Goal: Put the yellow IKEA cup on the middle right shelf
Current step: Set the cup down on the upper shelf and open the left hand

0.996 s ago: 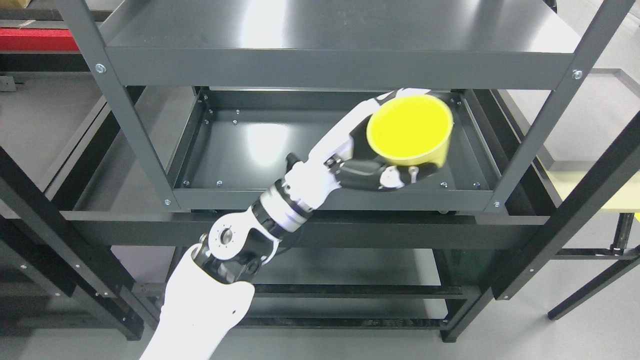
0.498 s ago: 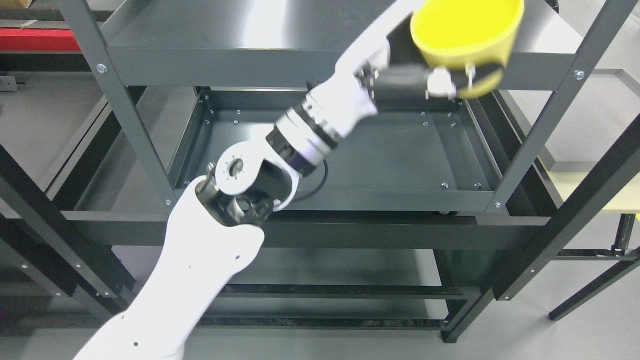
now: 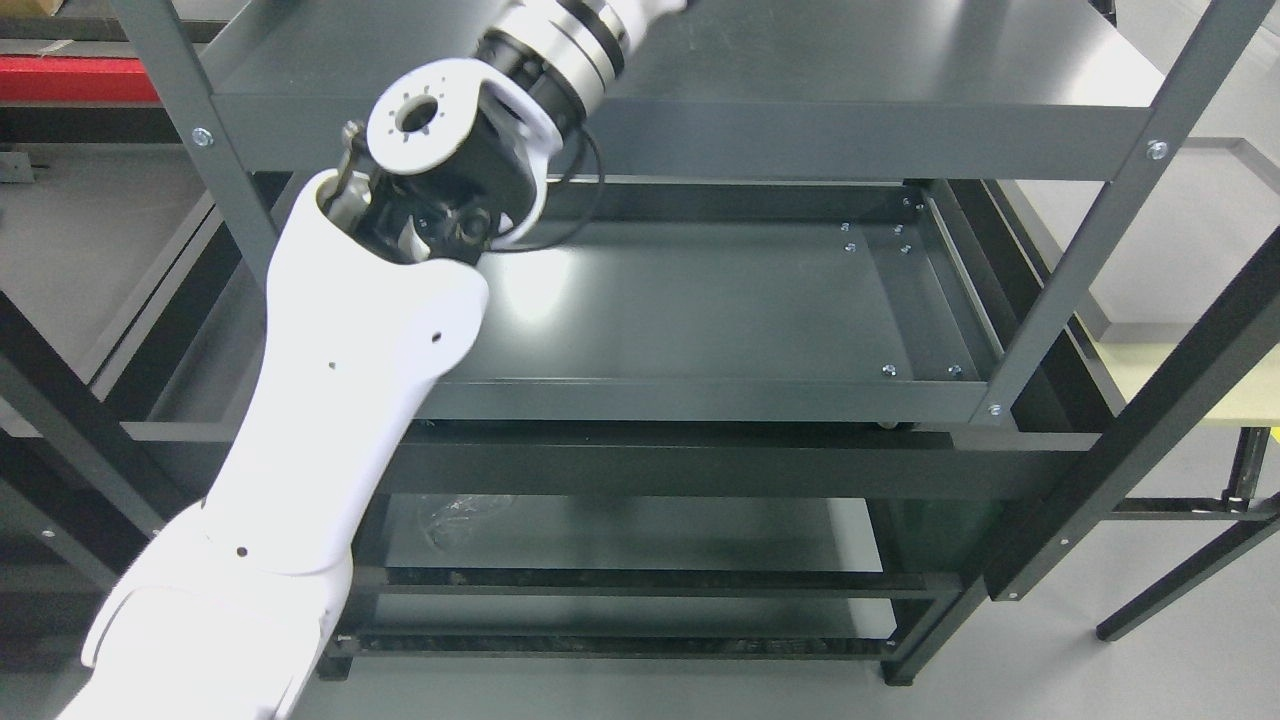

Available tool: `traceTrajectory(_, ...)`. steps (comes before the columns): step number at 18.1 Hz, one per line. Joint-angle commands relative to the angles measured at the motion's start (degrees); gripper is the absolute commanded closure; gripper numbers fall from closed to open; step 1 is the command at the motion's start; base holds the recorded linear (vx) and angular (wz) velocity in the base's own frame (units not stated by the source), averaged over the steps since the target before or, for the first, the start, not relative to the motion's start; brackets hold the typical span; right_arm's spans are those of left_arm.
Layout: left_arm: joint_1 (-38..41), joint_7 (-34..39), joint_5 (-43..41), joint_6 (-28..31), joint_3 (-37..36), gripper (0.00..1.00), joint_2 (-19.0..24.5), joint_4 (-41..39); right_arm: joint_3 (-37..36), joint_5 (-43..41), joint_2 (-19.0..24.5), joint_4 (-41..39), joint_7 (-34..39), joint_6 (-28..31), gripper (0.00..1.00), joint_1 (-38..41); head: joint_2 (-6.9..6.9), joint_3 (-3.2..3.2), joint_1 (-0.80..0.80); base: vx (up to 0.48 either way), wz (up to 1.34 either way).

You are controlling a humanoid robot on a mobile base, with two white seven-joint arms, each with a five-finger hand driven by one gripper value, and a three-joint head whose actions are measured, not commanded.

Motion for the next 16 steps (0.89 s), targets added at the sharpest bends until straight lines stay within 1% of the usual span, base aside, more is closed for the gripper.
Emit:
traceTrajectory(1,-4.2,0.3,-6.2,0.7,5.0,0.98,1.0,21.5,1.0,-1.4,-1.0,0.0,-0.2,-0.1,0.01,0.8,0.00,0.00,0.00,0.000,0.00)
traceTrajectory(4,-2.8,0.3,-6.9,0.7,4.9,0.94,1.0,24.1,1.0,-1.4,-1.0,0.0,-0.2,-0.1,0.01,0.8,0.00,0.00,0.00,0.000,0.00)
traceTrajectory(7,-1.5,-0.3,-7.2,0.8,4.2,0.91,1.0,24.1,1.0,-1.4,-1.0,0.0,-0.2,-0.1,0.00,0.8,0.00,0.00,0.00,0.000,0.00)
traceTrajectory(8,-1.4,-0.4,-7.1,0.8,4.1,0.88,1.0,24.1,1.0,-1.4,-1.0,0.0,-0.2,-0.1,0.01,0.8,0.00,0.00,0.00,0.000,0.00)
traceTrajectory(9,-1.4,-0.9,-7.0,0.9,3.4,0.79,1.0,24.1,1.0,-1.4,-1.0,0.0,-0.2,-0.1,0.00,0.8,0.00,0.00,0.00,0.000,0.00)
traceTrajectory(10,-1.4,-2.0,-7.0,1.0,2.6,0.66,1.0,24.1,1.0,-1.4,-1.0,0.0,-0.2,-0.1,0.01,0.8,0.00,0.00,0.00,0.000,0.00)
traceTrajectory(13,-1.4,-3.8,-7.2,3.0,2.0,0.37,1.0,24.1,1.0,-1.4,-1.0,0.0,-0.2,-0.1,0.00,0.8,0.00,0.00,0.00,0.000,0.00)
traceTrajectory(14,-1.5,-3.9,-7.3,3.2,2.0,0.32,1.0,24.1,1.0,-1.4,-1.0,0.0,-0.2,-0.1,0.01,0.8,0.00,0.00,0.00,0.000,0.00)
traceTrajectory(16,-1.6,-3.8,-8.1,3.2,2.0,0.24,1.0,24.0,1.0,-1.4,-1.0,0.0,-0.2,-0.1,0.01,0.8,0.00,0.00,0.00,0.000,0.00)
